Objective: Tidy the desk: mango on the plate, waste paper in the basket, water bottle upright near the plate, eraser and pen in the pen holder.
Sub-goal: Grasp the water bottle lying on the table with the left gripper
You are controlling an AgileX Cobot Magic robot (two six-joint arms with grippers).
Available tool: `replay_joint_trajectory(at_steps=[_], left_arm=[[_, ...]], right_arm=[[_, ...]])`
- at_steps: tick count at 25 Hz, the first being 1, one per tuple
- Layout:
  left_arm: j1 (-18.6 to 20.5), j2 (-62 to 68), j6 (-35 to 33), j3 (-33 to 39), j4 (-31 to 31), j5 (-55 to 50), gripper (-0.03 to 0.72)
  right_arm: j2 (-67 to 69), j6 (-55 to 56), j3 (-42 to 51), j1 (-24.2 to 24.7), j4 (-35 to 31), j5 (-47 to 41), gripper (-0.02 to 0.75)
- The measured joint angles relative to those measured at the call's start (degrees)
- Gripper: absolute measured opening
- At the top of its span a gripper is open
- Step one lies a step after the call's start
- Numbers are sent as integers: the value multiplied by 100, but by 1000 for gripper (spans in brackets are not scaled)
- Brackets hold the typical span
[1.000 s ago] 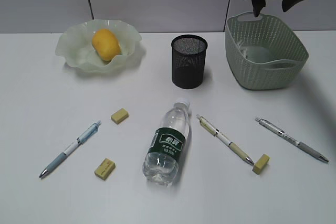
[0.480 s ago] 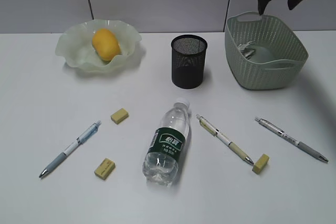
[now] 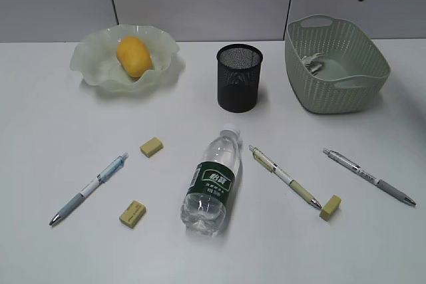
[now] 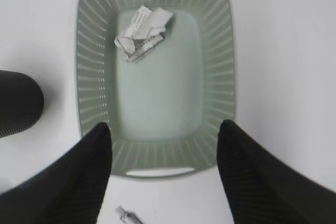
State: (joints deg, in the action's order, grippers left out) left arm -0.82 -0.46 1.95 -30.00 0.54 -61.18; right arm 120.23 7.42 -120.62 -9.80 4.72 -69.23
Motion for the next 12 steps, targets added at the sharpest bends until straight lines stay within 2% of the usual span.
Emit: replay_joint_trajectory(at_steps=[6,12], left_arm=[[0,0,0,0,0,0,238],[0,0,0,0,0,0,236]], right_arm=[[-985,-282,1657,404,-111,0,498],[-2154,-574,3473,411,-206,0,498]])
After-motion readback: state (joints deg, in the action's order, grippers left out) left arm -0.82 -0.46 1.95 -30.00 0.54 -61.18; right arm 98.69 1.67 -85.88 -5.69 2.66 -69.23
